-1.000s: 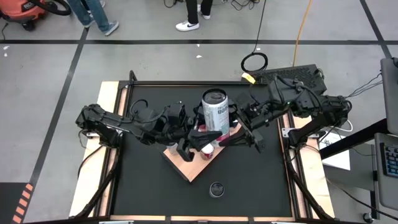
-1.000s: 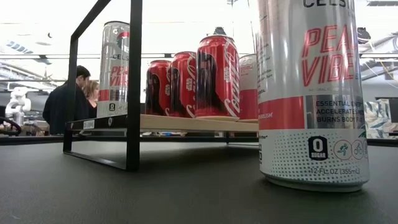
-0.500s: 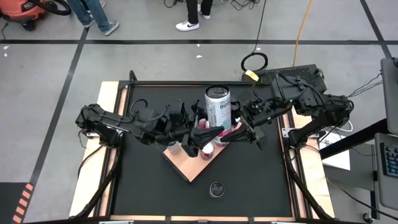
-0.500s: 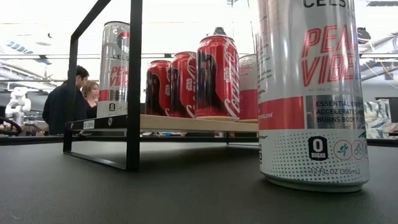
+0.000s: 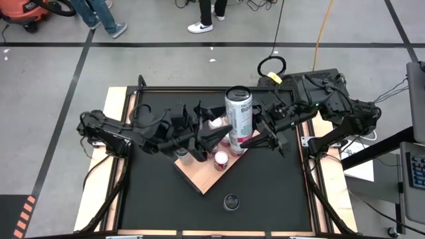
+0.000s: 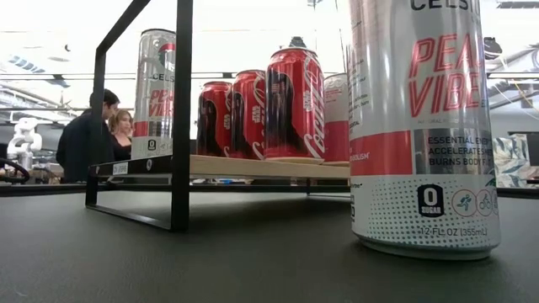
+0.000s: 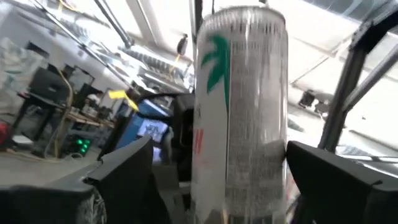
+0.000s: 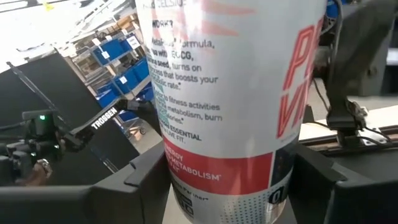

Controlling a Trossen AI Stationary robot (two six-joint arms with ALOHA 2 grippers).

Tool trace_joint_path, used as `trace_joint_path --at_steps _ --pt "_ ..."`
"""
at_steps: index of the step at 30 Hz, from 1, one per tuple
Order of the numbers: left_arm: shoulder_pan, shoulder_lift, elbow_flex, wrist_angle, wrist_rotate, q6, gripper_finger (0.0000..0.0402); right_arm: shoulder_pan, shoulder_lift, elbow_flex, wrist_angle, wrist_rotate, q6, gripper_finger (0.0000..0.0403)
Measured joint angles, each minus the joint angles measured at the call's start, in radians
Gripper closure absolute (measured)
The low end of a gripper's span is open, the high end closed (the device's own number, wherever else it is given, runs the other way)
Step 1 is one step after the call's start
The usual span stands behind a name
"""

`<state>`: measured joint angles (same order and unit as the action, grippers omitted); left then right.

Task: Place canned beverage on shelf
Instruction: Put the right white pink soda can on the shelf aligned with the other white pink soda can

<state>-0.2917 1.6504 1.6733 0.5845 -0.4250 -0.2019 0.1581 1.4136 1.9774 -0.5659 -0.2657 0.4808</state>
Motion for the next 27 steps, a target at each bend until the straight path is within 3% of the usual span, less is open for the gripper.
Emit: trace_joint_path --at_steps 8,15,21,27 --pt "-0.033 -0.048 0.000 -0.029 -0.113 0.067 0.0037 0.000 -0.018 0.000 -0.023 0.003 -0.024 0.0177" --pt "-0.052 -0.051 0.000 -0.020 -0.134 0.103 0.0037 0.000 -0.051 0.000 -0.095 -0.009 -0.082 0.0177" --pt "-0.051 -0.051 0.000 -0.017 -0.107 0.027 0.0037 0.000 -0.061 0.002 -0.095 -0.081 -0.166 0.0177" --pt "-0.051 -0.051 0.000 -0.002 -0.042 0.028 0.0037 0.000 -0.043 0.002 -0.097 -0.237 -0.247 0.0177"
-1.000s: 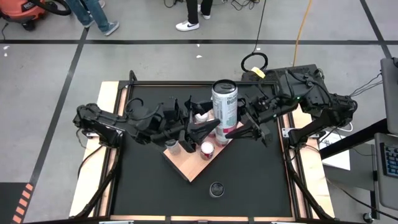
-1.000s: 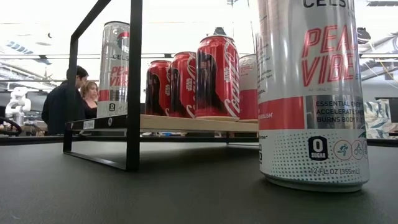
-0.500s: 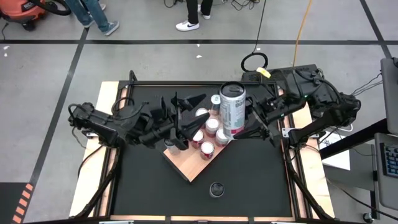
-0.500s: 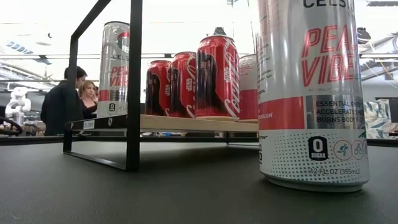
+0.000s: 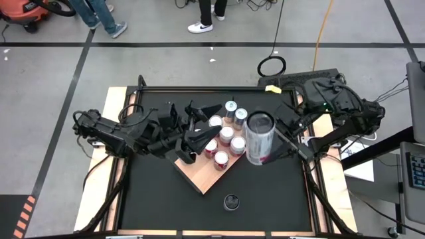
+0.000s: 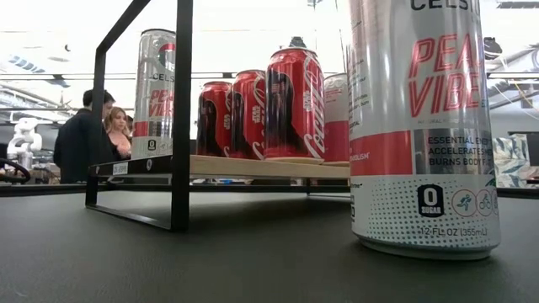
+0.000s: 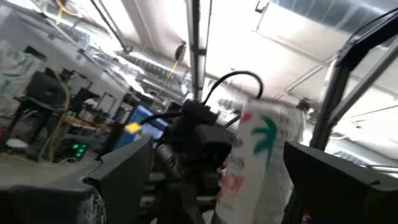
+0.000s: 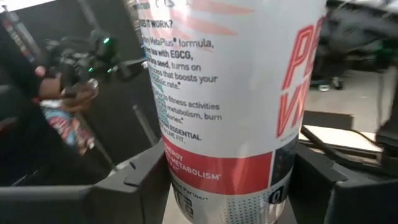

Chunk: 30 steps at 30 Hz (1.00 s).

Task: Place canned beverage on shelf
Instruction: Put the right white pink soda can on the shelf aligned with the other white pink soda can

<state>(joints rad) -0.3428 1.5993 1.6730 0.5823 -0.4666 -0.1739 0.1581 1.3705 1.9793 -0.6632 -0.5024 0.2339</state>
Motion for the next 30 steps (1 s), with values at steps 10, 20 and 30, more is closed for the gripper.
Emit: trace_joint_path --at_steps 10,20,30 --pt "0.000 0.000 0.000 0.012 0.025 -0.001 0.0037 -0.013 0.035 0.000 0.000 -0.130 -0.038 0.0179" --pt "-0.028 0.000 0.000 0.000 -0.086 0.114 0.0037 -0.048 0.047 0.000 -0.006 -0.011 0.014 0.0178" --pt "-0.066 0.000 0.000 0.009 -0.395 0.286 0.0037 -0.043 0.047 0.000 -0.096 0.466 0.053 0.0177"
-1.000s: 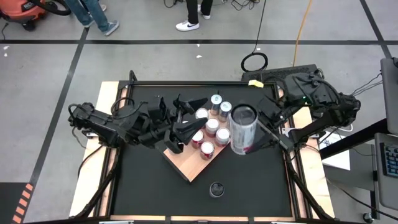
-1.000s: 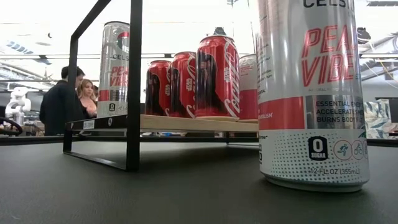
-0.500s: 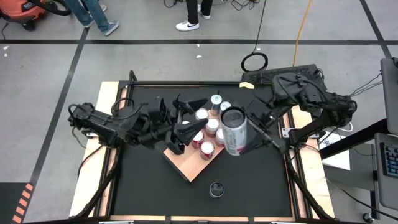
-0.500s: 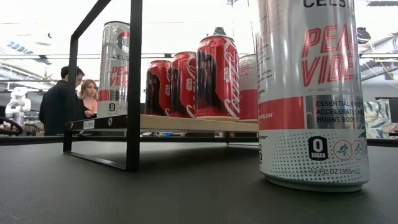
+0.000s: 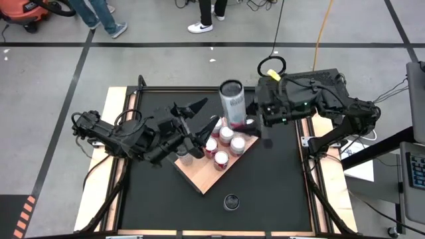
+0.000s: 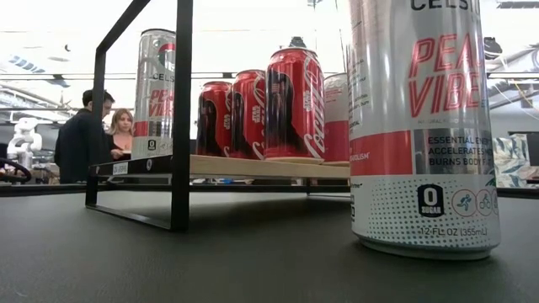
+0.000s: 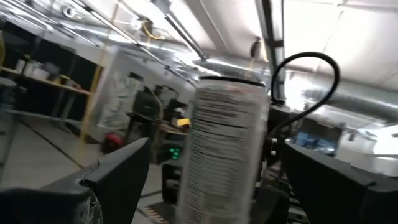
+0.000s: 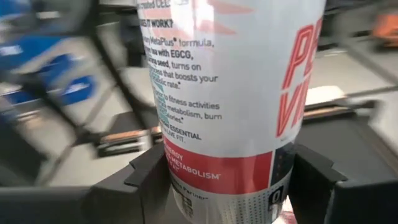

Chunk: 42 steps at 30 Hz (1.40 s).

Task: Place canned beverage on shelf
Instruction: Put the right white pink soda can on the shelf aligned with the other white pink soda can

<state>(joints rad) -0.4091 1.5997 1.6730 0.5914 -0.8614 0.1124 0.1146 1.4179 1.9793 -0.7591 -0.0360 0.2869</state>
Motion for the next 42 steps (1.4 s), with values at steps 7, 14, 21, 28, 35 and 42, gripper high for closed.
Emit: trace_joint_path --at_steps 7,14,21,28,35,42 --pt "0.024 0.000 0.000 0.013 -0.020 0.104 0.0037 0.000 0.014 0.000 -0.020 0.274 -0.030 0.0180" --pt "0.104 0.000 0.000 0.001 -0.005 0.107 0.0037 0.000 0.051 0.000 -0.039 0.412 -0.055 0.0179" --pt "0.135 0.001 0.000 -0.033 0.017 0.103 0.0037 0.001 0.088 0.000 -0.038 0.429 -0.057 0.0179" --pt "0.146 0.001 0.000 -0.106 0.017 0.018 0.0037 0.001 0.103 -0.001 -0.029 0.432 -0.056 0.0179" --pt "0.162 0.001 0.000 -0.125 0.008 -0.045 0.0060 0.001 0.119 -0.001 -0.033 0.429 -0.057 0.0179" --pt "0.166 0.001 0.000 -0.134 0.010 -0.050 0.0124 0.002 0.116 -0.001 -0.037 0.428 -0.050 0.0179"
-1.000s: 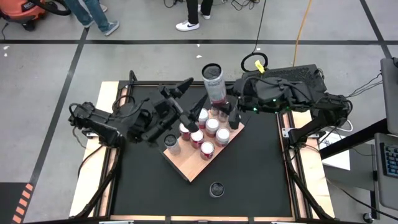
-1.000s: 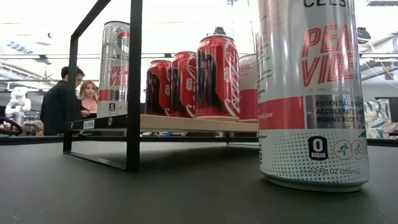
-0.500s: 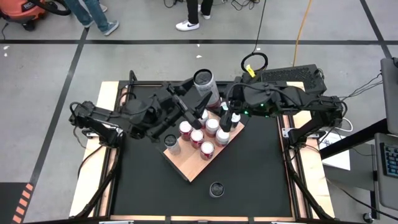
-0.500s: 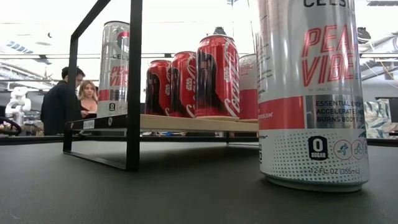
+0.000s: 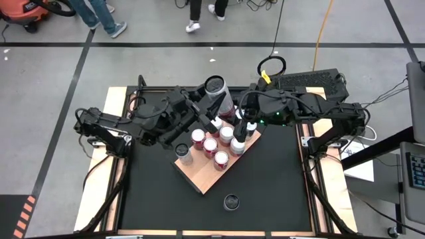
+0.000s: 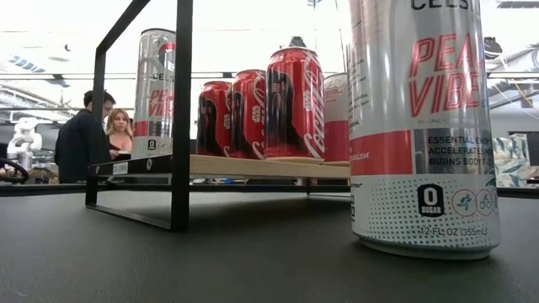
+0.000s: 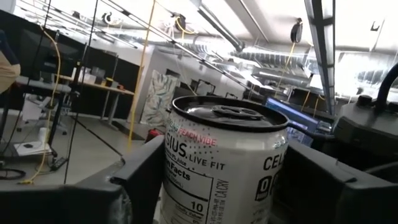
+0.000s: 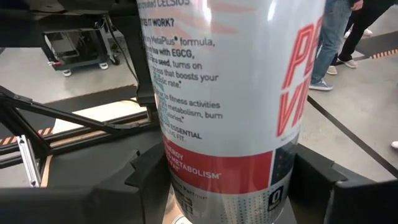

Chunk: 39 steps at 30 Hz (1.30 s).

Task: Place canned beverage on shelf
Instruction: Put the right white pink soda can on the shelf aligned with the other white pink soda can

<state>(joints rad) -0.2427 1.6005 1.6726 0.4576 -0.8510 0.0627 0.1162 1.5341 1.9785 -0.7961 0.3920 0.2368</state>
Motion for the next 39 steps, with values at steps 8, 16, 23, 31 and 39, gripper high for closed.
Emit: trace_joint_path --at_steps 8,16,23,31,39 --pt "-0.002 0.000 0.000 0.000 0.002 0.001 0.0149 0.000 -0.002 0.000 -0.003 -0.019 0.000 0.0178" --pt "-0.033 0.004 -0.003 0.027 0.011 -0.013 0.0151 -0.001 -0.015 0.001 -0.050 -0.145 0.088 0.0130" --pt "-0.042 -0.001 -0.001 0.074 0.137 -0.106 0.0152 -0.006 -0.032 0.000 -0.074 -0.382 0.170 0.0070" --pt "-0.041 0.001 -0.001 0.084 0.286 -0.152 0.0152 -0.006 -0.056 0.001 -0.020 -0.635 0.200 0.0056" --pt "-0.041 0.000 0.000 0.117 0.457 -0.216 0.0152 -0.006 -0.078 0.000 0.130 -0.764 0.224 0.0055"
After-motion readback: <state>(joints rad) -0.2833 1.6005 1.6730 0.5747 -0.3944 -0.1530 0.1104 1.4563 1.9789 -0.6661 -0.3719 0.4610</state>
